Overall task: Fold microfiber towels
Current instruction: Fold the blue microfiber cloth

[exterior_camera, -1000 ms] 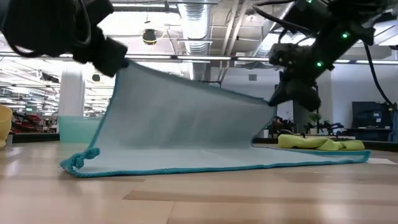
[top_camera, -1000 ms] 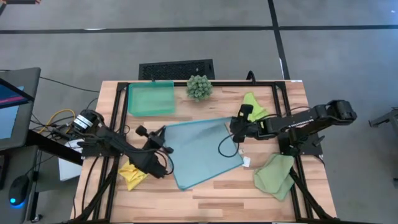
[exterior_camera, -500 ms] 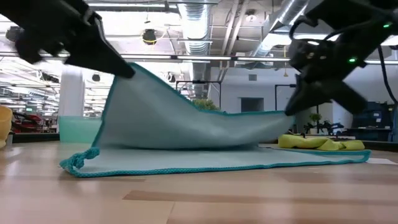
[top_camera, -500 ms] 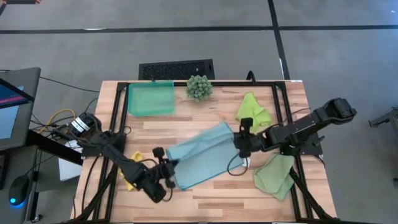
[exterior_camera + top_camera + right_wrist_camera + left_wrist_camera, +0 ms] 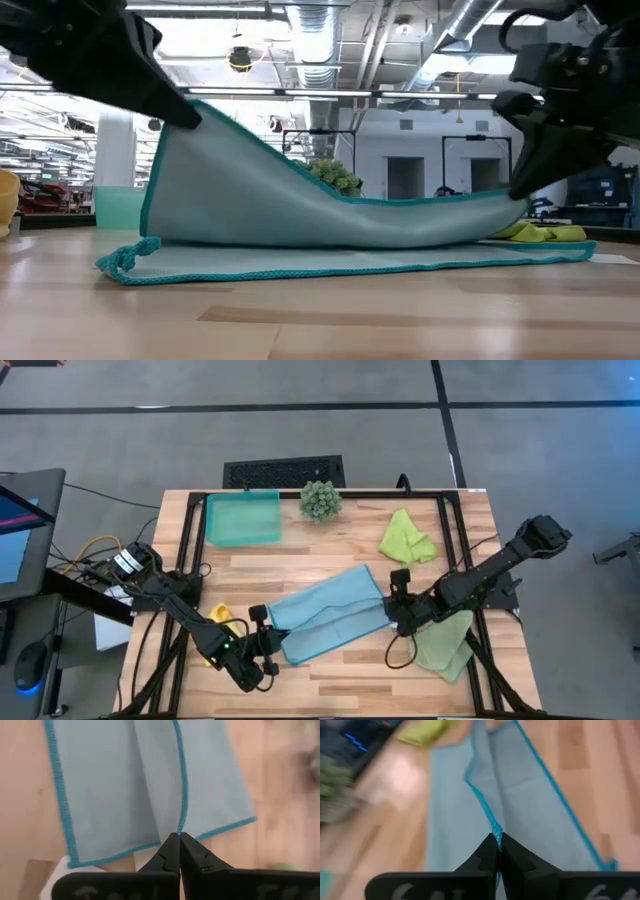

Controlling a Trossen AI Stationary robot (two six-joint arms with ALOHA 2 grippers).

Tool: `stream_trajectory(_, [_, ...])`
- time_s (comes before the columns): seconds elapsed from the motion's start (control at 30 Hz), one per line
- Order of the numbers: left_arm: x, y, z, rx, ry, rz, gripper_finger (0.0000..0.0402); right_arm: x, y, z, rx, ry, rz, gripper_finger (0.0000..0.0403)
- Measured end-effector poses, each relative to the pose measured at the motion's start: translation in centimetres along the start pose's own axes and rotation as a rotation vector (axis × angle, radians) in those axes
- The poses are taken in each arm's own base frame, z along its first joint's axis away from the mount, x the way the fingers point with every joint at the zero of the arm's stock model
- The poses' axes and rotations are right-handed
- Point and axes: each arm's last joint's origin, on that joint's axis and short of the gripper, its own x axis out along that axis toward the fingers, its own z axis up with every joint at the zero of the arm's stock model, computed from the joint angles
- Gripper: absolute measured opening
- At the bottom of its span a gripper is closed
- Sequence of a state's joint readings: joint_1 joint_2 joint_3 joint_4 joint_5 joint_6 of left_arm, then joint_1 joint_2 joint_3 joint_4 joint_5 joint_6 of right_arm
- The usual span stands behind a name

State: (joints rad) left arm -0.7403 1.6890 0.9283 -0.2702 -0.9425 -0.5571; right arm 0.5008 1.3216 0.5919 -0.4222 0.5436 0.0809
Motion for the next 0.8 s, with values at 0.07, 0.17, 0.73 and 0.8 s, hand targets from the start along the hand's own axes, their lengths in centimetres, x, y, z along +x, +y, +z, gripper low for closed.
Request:
stream_trajectory(0.07, [0.0, 0.3, 0.1, 0.005, -0.047, 0.088, 0.0000, 0.1, -0.5, 0.2, 0.006, -0.013, -0.085, 0.0015])
stream_trajectory(0.17, [0.5, 1.4, 0.1, 0.026, -0.089, 0.245, 0.0000, 0.6, -1.8, 0.5, 0.019, -0.020, -0.225, 0.0011])
stream_trajectory(0.73, [8.2, 13.9, -0.3, 0.142, 0.213, 0.829, 0.0000, 4.0, -12.6, 0.0, 0.336, 0.035, -0.590, 0.0012])
stream_trajectory(0.8, [8.8, 14.2, -0.1, 0.174, 0.259, 0.803, 0.0000, 4.0, -12.1, -0.1, 0.328, 0.051, -0.571, 0.0012])
